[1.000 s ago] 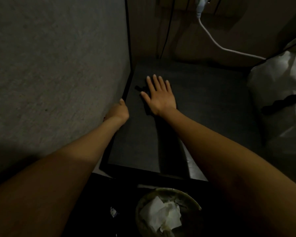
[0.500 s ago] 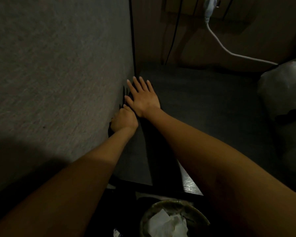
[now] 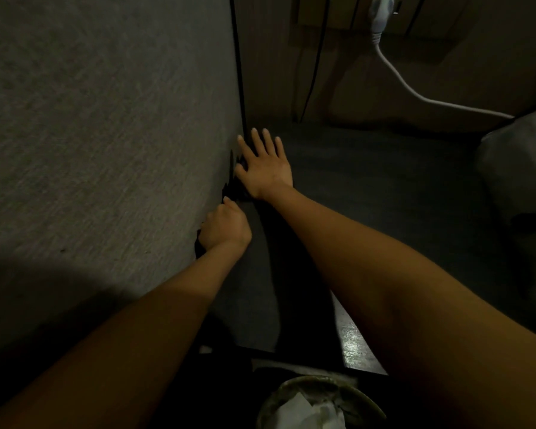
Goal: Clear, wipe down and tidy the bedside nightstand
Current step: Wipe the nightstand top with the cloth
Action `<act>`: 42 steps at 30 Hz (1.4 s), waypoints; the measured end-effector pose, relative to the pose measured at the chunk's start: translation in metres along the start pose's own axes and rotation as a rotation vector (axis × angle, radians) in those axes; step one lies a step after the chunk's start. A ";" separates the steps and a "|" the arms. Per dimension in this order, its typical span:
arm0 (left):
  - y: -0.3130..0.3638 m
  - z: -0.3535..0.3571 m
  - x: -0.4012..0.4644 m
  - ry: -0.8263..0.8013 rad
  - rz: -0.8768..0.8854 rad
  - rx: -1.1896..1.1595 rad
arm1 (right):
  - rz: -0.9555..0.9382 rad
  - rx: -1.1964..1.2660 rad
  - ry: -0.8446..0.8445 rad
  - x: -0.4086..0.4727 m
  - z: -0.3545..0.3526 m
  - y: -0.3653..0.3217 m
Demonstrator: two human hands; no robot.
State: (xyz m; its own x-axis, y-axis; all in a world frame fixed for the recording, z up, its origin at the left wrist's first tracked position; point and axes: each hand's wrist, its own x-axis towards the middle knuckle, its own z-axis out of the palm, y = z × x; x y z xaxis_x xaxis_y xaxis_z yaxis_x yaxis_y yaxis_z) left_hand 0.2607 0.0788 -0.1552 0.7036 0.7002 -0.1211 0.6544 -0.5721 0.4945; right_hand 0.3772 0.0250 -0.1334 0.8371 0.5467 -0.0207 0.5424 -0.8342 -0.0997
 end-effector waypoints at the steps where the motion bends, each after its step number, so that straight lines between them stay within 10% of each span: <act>1: 0.000 -0.001 0.000 0.001 0.001 -0.002 | 0.013 0.011 0.001 0.001 0.000 0.003; 42: 0.005 -0.009 -0.004 -0.032 0.042 0.167 | 0.664 0.111 0.058 -0.143 -0.026 0.309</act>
State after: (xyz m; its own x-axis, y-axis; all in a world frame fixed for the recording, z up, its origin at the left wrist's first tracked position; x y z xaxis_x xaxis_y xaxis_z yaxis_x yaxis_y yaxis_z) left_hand 0.2591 0.0772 -0.1441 0.7382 0.6616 -0.1319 0.6591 -0.6658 0.3497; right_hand 0.4270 -0.3127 -0.1356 0.9944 -0.0867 -0.0600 -0.0965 -0.9778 -0.1859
